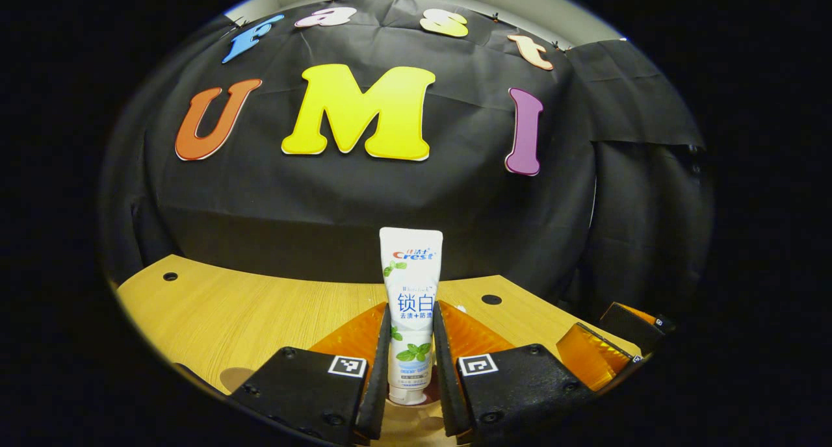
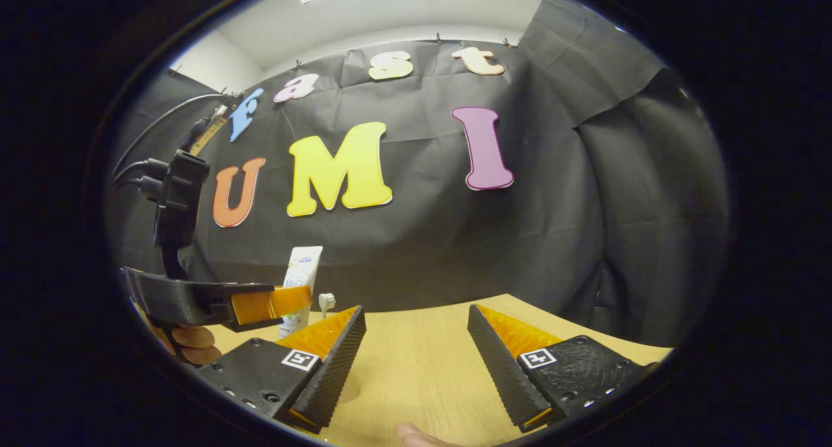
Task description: Put the toothbrush and toothpaste on the desktop into the cup, then pick up the cup and place it on the coaster on the desktop.
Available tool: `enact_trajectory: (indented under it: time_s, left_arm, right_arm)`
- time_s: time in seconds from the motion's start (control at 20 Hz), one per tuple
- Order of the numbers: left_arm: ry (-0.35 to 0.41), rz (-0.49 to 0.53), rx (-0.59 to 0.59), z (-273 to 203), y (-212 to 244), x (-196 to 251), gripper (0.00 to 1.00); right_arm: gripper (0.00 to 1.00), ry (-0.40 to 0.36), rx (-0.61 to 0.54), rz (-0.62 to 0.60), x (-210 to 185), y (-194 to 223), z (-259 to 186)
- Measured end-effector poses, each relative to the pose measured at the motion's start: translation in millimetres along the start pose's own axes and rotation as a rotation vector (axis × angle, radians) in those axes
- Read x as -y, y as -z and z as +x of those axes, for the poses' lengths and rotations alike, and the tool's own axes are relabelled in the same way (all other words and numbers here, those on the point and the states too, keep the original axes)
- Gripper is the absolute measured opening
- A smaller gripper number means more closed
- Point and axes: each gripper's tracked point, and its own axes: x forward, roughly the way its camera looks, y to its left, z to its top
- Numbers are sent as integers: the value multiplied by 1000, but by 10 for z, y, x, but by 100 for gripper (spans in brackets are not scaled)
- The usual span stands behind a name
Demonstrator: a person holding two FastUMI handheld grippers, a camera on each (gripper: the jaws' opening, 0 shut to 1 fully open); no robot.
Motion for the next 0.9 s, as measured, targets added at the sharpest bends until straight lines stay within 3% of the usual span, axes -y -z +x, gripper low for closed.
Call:
enact_trajectory:
  time_s: [0.3, 0.45, 0.5, 0.55, 0.65, 0.9]
  left_arm:
    - [-15, 9, 72, -129, -234, -3, 51]
    - [-34, 26, 60, -260, -223, -55, 74]
    - [-53, 33, 61, -324, -228, -109, 72]
    - [-74, 43, 72, -393, -250, -179, 89]
    - [-104, 70, 87, -512, -246, -316, 100]
    - [-179, 86, 53, -863, -71, -684, 100]
  right_arm:
    - [96, 5, -12, 41, -1, 12, 2]
    - [93, 9, -60, 3, -30, 179, 25]
    - [93, 5, -78, -14, -66, 228, 21]
    - [96, 3, -95, -32, -87, 269, 21]
    - [96, -16, -109, -49, -187, 287, 3]
    - [96, -76, -143, -98, -453, 307, -116]
